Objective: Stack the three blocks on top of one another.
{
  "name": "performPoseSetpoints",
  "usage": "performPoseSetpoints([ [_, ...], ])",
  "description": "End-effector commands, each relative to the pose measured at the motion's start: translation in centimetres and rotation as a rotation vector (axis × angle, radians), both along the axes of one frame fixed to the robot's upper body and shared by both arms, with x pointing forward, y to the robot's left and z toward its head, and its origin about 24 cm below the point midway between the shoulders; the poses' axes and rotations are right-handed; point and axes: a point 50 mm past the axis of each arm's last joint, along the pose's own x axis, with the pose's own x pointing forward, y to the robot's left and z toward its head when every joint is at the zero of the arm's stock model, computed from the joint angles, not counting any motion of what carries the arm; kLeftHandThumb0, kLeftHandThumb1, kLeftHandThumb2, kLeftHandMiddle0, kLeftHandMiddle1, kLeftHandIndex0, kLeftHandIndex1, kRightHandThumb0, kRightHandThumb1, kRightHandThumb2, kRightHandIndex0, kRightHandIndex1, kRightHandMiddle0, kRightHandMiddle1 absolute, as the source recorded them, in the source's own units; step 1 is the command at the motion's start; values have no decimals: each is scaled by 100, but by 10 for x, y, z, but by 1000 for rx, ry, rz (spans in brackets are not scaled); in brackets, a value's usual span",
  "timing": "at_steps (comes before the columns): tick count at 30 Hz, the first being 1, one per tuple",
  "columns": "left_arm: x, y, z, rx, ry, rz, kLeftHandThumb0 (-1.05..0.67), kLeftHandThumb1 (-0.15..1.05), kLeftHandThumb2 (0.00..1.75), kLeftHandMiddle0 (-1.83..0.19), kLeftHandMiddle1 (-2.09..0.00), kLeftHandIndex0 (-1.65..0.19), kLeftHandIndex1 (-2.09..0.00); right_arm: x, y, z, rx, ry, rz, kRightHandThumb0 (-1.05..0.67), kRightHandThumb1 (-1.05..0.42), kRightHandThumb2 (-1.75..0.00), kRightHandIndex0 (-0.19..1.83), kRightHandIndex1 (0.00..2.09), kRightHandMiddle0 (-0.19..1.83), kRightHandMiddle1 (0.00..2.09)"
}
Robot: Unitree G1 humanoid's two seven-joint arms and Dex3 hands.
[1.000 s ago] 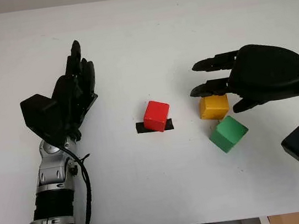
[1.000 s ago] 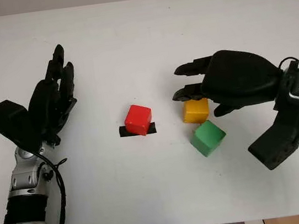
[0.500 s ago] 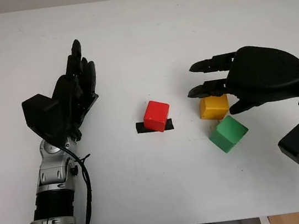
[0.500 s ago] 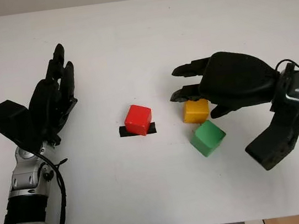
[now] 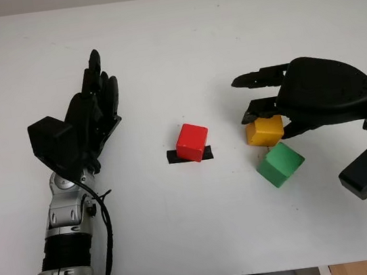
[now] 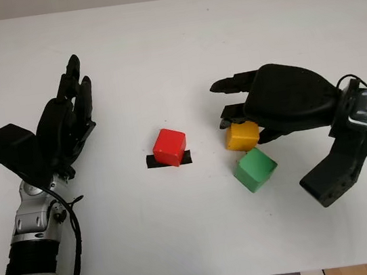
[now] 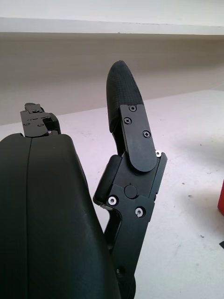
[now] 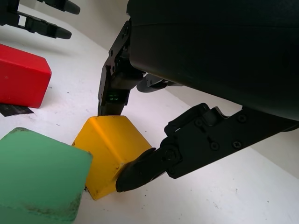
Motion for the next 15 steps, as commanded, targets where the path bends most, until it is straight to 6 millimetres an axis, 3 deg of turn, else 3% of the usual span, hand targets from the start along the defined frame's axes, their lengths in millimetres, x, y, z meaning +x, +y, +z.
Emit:
performPoseSetpoints([
  [1, 0, -1, 4, 0, -14, -5, -77, 105, 60, 14, -5, 15, -5, 1, 0, 1, -5, -4, -5, -40, -87, -5, 47, 7, 63, 104],
  [7, -1, -1, 4, 7, -12, -8, -77, 105, 60, 14, -5, 15, -5, 5, 0, 7, 46, -18, -29, -40, -87, -5, 50, 8, 61, 110],
  [15, 0, -1, 4, 14, -7, -14, -77, 105, 61, 15, -5, 16, -5, 13, 0, 33, 305, 30, -144, -32, -84, -6, 55, 8, 72, 89],
])
